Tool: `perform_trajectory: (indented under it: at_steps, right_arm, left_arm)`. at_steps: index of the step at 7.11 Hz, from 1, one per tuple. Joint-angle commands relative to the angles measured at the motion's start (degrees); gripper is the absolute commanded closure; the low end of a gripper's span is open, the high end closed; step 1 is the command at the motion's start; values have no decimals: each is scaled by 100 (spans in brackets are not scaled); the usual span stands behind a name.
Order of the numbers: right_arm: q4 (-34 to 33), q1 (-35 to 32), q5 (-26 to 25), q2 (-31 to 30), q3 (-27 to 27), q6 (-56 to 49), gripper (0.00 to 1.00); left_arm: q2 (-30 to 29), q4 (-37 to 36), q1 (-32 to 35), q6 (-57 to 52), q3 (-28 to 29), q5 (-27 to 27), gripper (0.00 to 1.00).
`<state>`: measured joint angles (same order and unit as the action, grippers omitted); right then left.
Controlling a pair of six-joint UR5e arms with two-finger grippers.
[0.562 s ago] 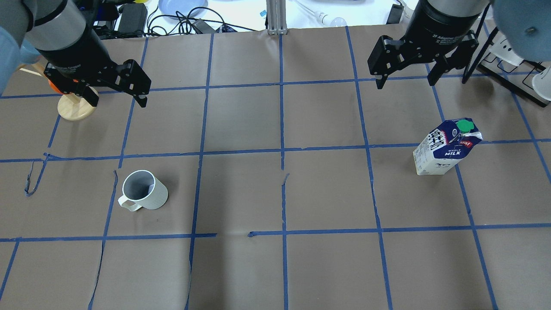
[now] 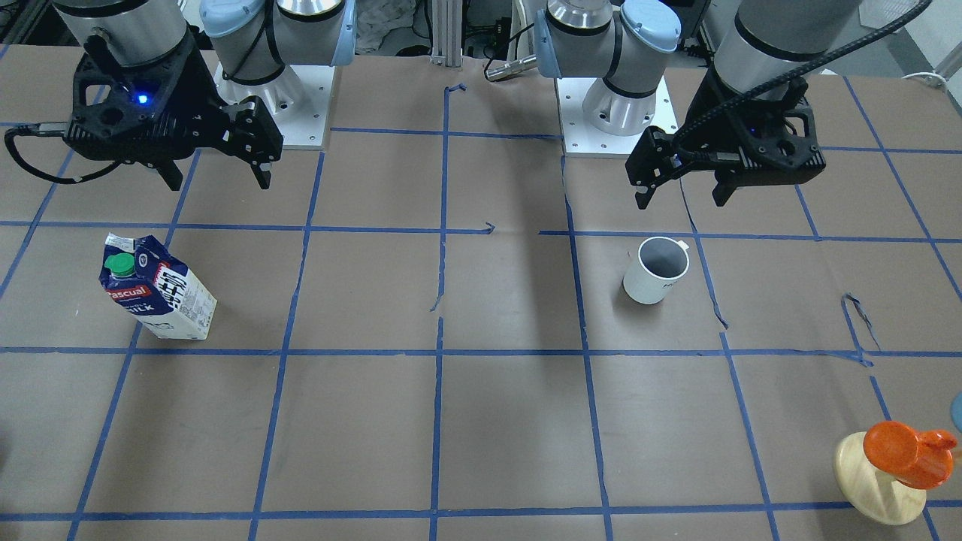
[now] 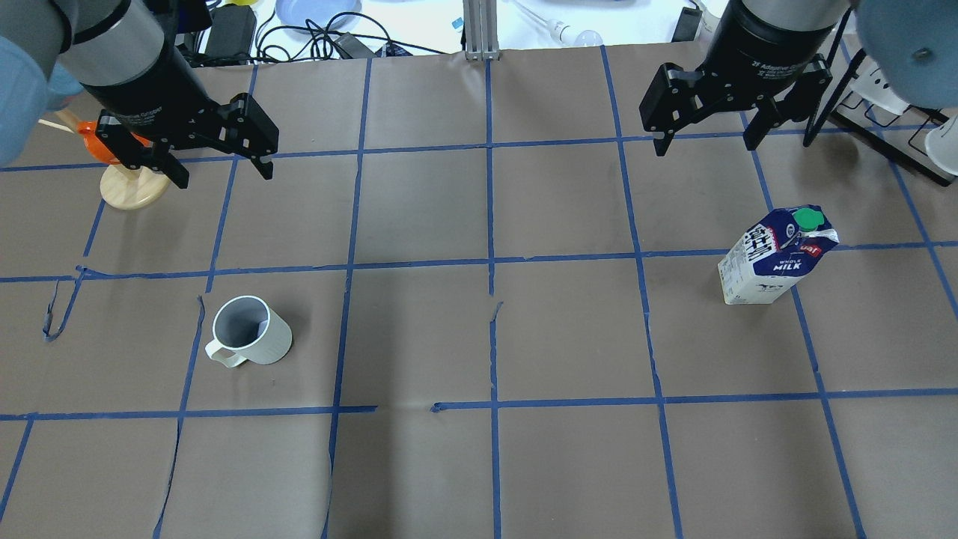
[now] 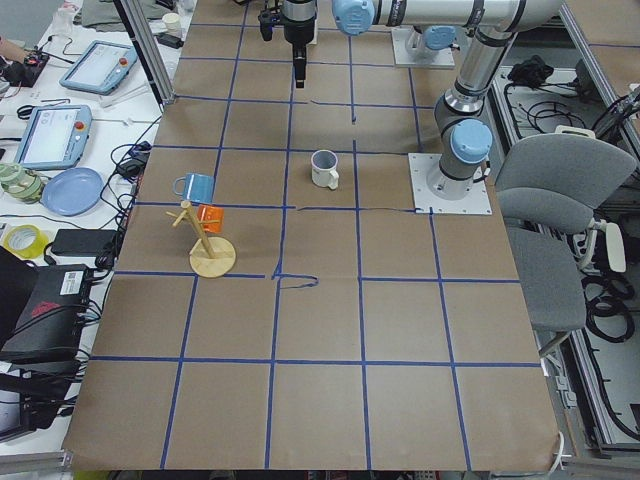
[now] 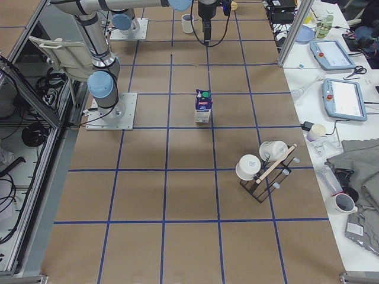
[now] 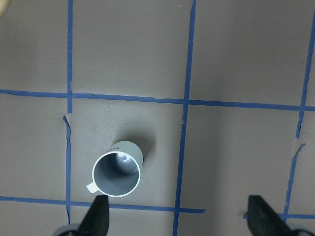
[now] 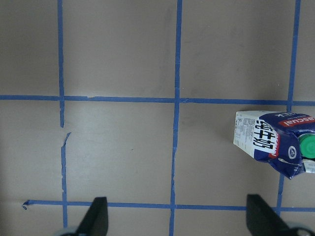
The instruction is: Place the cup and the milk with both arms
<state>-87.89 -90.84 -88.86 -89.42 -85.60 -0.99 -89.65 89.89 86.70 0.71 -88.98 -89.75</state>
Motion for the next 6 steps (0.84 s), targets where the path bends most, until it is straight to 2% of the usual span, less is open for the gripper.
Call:
perform_trajectory:
  at_steps: [1, 5, 6]
  right_arm:
    - [0, 5, 0, -5, -9, -7, 0]
    - [0, -4, 0, -5, -9, -7, 0]
    - [0, -4, 0, -6, -9, -7, 0]
  left_arm:
    - [70, -16, -65, -403, 3, 27, 0]
    - [106, 2, -161, -911, -94, -34, 0]
    - [19, -7, -719, -1532, -155, -17, 0]
